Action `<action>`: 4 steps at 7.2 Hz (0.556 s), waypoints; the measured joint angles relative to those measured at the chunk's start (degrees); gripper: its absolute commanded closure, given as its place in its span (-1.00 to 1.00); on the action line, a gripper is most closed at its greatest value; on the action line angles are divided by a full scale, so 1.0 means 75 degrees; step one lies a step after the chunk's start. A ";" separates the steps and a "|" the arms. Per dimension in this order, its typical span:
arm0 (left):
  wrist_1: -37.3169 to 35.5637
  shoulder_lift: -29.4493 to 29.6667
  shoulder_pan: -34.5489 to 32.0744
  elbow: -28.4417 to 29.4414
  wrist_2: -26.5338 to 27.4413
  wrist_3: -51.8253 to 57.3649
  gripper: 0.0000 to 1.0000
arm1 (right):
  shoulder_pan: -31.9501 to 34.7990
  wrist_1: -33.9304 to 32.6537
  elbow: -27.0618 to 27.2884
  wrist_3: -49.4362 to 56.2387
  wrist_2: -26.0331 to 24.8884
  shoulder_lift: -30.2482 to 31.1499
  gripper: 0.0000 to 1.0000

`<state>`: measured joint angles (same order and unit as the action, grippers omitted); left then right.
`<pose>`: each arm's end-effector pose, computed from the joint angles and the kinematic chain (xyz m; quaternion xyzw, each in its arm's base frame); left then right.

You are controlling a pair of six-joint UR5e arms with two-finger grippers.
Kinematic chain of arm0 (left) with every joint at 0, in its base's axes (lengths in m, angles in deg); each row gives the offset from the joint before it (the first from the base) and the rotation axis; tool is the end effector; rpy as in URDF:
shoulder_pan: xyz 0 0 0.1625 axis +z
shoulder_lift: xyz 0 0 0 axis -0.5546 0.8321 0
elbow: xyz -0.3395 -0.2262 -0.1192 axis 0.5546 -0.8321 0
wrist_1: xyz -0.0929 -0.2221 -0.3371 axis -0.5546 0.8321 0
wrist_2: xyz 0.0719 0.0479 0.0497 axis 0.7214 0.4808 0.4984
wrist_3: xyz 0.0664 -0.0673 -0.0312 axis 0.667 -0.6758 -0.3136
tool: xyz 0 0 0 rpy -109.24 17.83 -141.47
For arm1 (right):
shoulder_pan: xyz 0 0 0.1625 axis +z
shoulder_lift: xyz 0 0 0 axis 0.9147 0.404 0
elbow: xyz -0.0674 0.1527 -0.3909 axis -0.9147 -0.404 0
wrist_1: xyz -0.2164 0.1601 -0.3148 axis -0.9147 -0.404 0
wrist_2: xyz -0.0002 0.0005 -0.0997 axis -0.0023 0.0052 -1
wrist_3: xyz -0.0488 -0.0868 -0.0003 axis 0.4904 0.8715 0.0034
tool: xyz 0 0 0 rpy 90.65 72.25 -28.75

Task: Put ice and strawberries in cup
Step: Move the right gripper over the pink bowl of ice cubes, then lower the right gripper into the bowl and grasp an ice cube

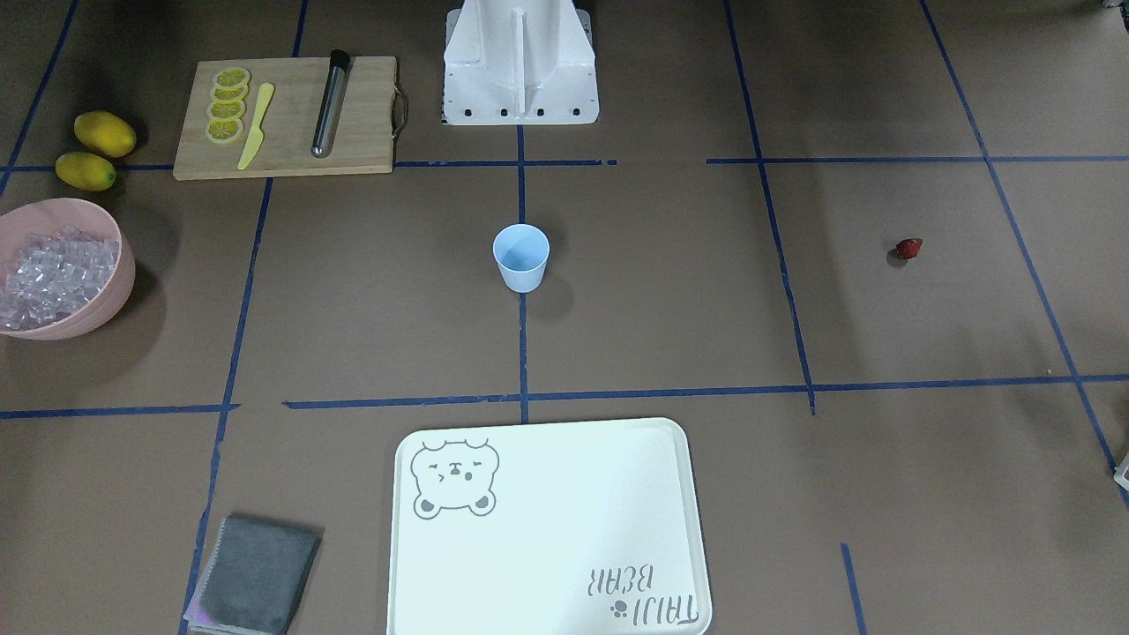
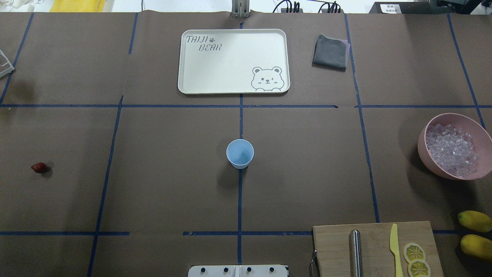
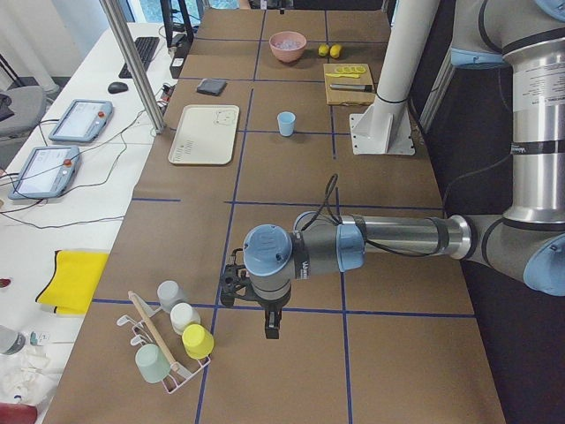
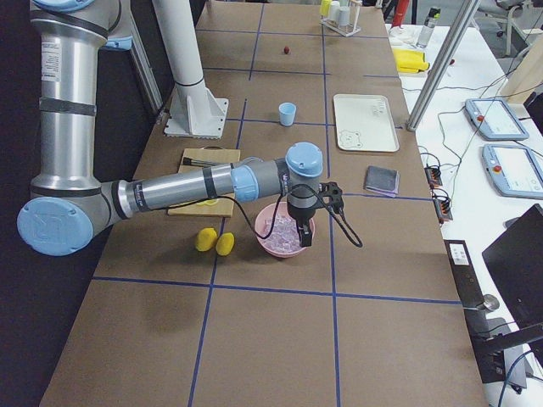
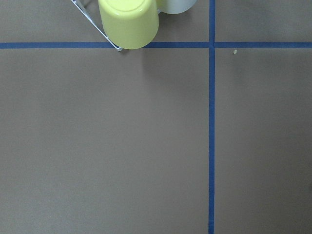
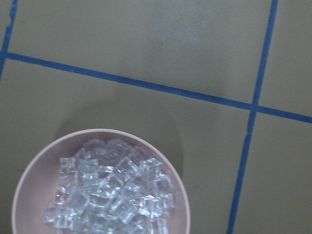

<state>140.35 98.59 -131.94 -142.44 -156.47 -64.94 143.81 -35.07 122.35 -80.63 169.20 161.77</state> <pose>-0.1226 -0.4099 0.6556 0.0007 0.3898 0.0032 0.9209 -0.0339 -0.4633 0.5362 0.0558 -0.3749 -0.0777 0.9221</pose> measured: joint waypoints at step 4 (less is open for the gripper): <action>0.0029 -0.0002 0.0000 -0.0003 -0.0010 0.0005 -1.00 | -0.1143 0.1490 0.0168 -0.1494 -0.0110 0.0323 -0.99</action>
<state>140.57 98.57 -131.94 -142.47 -156.55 -64.90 135.24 -23.89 123.62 -91.84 168.38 164.20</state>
